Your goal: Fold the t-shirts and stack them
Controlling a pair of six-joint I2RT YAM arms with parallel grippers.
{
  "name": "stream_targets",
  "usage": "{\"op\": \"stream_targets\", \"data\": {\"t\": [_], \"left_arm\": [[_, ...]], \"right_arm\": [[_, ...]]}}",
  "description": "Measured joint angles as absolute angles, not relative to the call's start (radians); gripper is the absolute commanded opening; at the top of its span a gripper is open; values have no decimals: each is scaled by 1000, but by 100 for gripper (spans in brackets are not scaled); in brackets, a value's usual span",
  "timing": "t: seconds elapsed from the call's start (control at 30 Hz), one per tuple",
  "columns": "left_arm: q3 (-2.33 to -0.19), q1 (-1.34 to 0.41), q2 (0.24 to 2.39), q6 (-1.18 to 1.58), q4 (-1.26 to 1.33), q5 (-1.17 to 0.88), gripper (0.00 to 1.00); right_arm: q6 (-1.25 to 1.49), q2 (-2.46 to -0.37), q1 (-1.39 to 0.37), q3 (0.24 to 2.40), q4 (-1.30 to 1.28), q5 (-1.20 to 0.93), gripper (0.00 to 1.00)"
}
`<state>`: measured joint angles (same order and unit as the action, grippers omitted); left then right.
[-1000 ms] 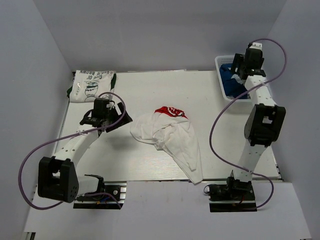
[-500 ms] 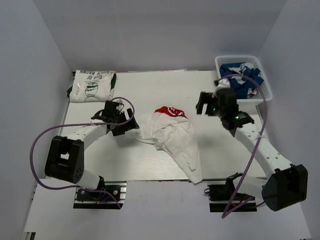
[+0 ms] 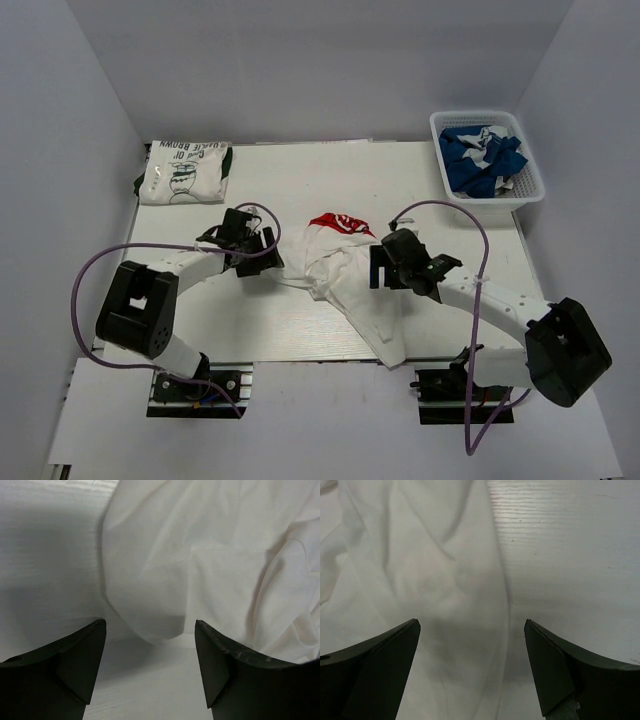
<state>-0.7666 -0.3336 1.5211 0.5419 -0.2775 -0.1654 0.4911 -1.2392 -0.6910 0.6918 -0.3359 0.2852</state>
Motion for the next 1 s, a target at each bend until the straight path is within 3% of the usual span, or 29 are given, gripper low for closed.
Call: {"op": "stream_targets", "data": {"t": [0.13,0.17,0.23,0.27,0.3,0.33,0.37,0.6,1.0], "left_arm": [[-792,-341,1564,547,-243,-159,70],[-804,-342,1580,547,-235,-159,49],[-831,-345,1621,550,-225,-155,21],[-845,-345,1648,550,-222,-156,0],[-859,-345,1665,551,-220,-159,0],[-876,-348,1679,542,-224,-163,0],[-897,-350,1692,534,-233,-160,0],[-963,-356,1598,502,-280,-84,0],[-1061,-356,923,473,-255,126,0]], "right_arm": [[494,-1289,-690,692,-292,350,80],[493,-1305,-690,693,-278,363,67],[488,-1368,-689,704,-259,379,49],[489,-1404,-689,715,-255,394,38],[486,-1432,-689,725,-252,402,16],[491,-1459,-689,737,-252,415,3],[492,-1478,-690,749,-252,429,0],[483,-1391,-689,855,-271,555,0],[353,-919,-690,1074,-233,655,0]]}}
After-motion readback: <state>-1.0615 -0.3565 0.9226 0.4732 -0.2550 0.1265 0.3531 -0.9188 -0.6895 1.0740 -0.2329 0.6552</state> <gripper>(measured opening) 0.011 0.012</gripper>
